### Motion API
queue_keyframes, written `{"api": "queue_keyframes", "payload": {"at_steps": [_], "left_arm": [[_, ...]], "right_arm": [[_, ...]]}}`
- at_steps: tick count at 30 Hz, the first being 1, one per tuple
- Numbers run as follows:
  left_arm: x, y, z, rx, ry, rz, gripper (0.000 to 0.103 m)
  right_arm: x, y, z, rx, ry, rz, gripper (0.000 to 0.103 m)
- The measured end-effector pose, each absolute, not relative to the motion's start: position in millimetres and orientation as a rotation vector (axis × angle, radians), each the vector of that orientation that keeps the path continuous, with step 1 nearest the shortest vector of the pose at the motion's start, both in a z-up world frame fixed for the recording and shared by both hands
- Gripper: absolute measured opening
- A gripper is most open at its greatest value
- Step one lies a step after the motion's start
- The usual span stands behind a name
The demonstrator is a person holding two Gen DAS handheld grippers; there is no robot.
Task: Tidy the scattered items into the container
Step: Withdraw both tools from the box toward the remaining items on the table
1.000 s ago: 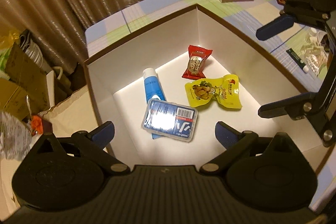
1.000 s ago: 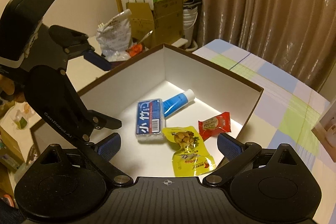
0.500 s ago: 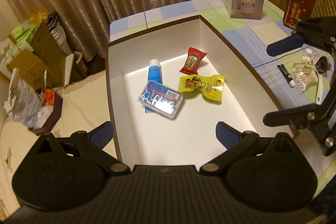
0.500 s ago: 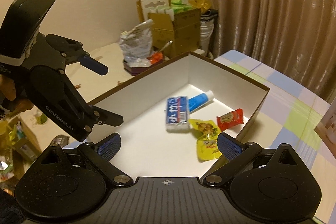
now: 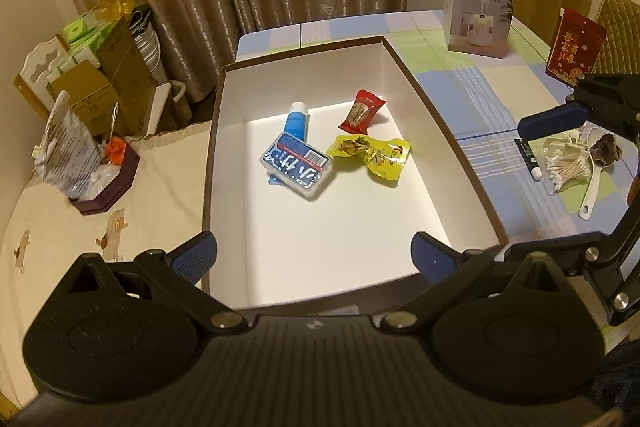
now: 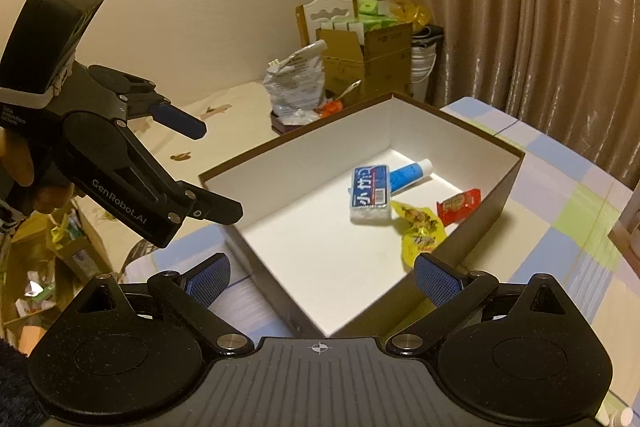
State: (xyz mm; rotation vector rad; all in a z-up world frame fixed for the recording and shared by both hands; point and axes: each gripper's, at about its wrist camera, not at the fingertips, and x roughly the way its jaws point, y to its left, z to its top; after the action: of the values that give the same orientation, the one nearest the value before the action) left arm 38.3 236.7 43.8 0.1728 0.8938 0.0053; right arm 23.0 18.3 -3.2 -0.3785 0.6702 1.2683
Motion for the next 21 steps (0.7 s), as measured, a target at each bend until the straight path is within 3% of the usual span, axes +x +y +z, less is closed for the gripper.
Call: {"api": "queue_keyframes", "payload": {"at_steps": [21], "left_arm": [[-4.8,170.6,25.0,0.063,0.932,0.099,0.102]], "right_arm": [[23.0,-53.8,-20.0,-0.404,0.729,1.323,0.103]]}}
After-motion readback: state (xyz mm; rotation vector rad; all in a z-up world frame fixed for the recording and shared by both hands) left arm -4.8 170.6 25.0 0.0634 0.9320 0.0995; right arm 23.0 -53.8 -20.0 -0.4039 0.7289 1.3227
